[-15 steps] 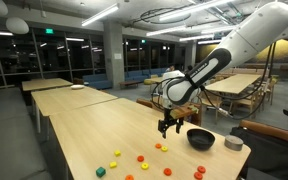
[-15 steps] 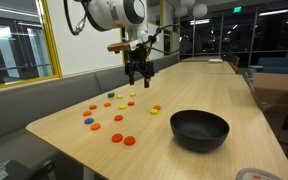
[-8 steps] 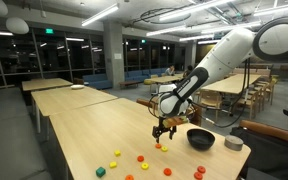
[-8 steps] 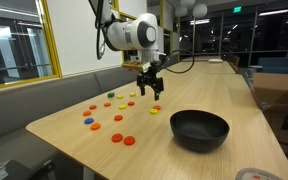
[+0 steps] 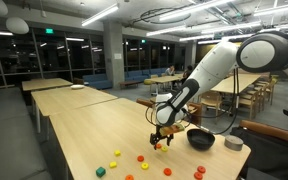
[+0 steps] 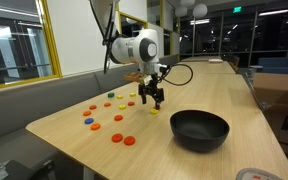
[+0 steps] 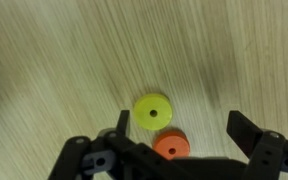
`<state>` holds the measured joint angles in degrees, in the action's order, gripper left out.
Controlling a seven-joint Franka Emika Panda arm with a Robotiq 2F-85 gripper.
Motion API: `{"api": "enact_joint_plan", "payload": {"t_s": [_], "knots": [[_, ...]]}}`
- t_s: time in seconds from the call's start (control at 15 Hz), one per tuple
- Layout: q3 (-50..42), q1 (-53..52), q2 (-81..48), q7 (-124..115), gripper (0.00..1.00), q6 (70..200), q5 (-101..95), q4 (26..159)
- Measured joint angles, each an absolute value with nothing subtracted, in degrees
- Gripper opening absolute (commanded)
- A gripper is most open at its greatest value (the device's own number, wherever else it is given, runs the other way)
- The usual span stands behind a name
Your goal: Put some of the rings in the bowl
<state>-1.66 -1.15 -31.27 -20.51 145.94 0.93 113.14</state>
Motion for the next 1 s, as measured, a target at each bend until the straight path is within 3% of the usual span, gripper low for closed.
{"api": "enact_joint_plan", "payload": {"t_s": [1.0], "knots": [[-3.4, -2.68, -33.25, -22.69, 1.0, 149.17, 5.46, 113.76]]}}
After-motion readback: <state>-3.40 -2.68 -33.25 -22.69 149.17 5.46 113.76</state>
